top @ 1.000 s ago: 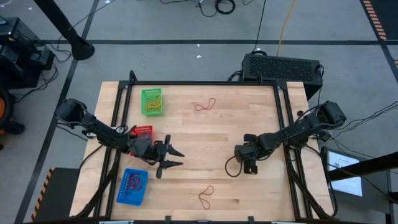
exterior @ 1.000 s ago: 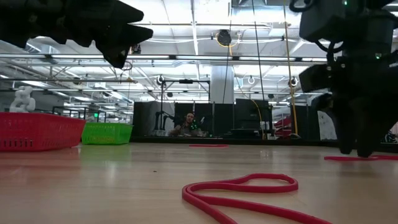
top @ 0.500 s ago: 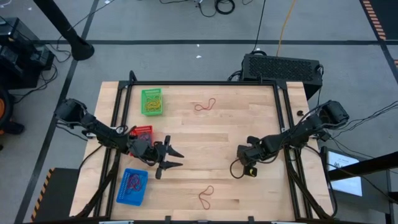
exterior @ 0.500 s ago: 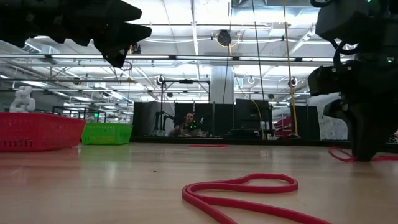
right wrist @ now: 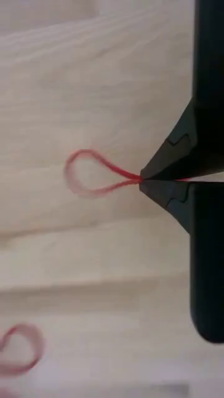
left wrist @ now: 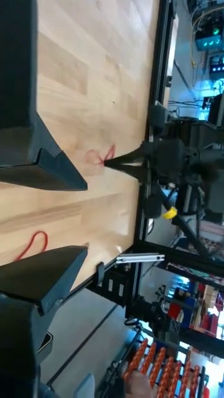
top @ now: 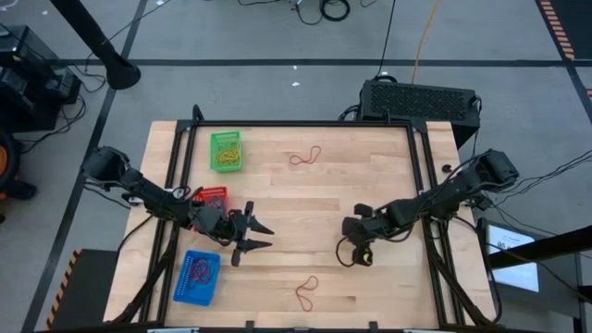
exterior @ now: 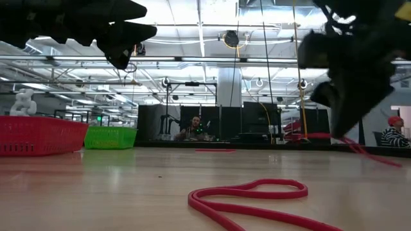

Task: Sort rubber bands into baskets
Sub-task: Put the red rubber band into the blue bin

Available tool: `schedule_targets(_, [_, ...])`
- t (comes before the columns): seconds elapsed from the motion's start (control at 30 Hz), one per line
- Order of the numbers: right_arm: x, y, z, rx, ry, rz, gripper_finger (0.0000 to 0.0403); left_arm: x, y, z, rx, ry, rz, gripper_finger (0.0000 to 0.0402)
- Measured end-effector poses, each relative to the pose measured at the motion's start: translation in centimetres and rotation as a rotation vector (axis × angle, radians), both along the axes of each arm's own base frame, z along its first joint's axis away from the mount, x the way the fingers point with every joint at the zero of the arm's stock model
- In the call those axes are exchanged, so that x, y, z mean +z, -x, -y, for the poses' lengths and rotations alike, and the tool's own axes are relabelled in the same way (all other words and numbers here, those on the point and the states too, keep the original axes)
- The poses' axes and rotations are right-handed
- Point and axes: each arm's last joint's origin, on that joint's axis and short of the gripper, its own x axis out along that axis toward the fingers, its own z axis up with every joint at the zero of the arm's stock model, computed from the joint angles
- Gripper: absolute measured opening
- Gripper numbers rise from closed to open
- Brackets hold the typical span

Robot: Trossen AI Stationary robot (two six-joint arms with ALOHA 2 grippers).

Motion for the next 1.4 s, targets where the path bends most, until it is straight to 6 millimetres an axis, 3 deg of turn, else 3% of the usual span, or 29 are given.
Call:
schedule_targets(0.27, [3.1,-3.2,-1.2,0.028,-0.117,0.389,0.0,-0.8,-0.6,0.5,-0.007,0.001,0.004,0.0161])
schedule_targets(0.6, [5.9,-4.8,-1.7,0.041,-0.156,0.729,0.0,-2.8,-4.9,2.4,-0.009,-0.049,-0.037,0.0161])
schedule_targets(0.83, [6.9,-4.8,-2.4,0.039,-0.128,0.84,0.0,-2.4,-7.5,3.7,-0.01,-0.053,-0.006,0.0161])
schedule_targets(1.03, [7.0,-4.5,-3.1,0.021,-0.098,0.862,0.0,-1.5,-8.6,4.0,0.017,-0.138,0.045,0.0161])
schedule_targets(1.4, [7.5,-4.5,-3.2,0.022,-0.066,0.914,0.0,0.2,-10.3,2.8,0.102,-0.132,0.101,0.0161])
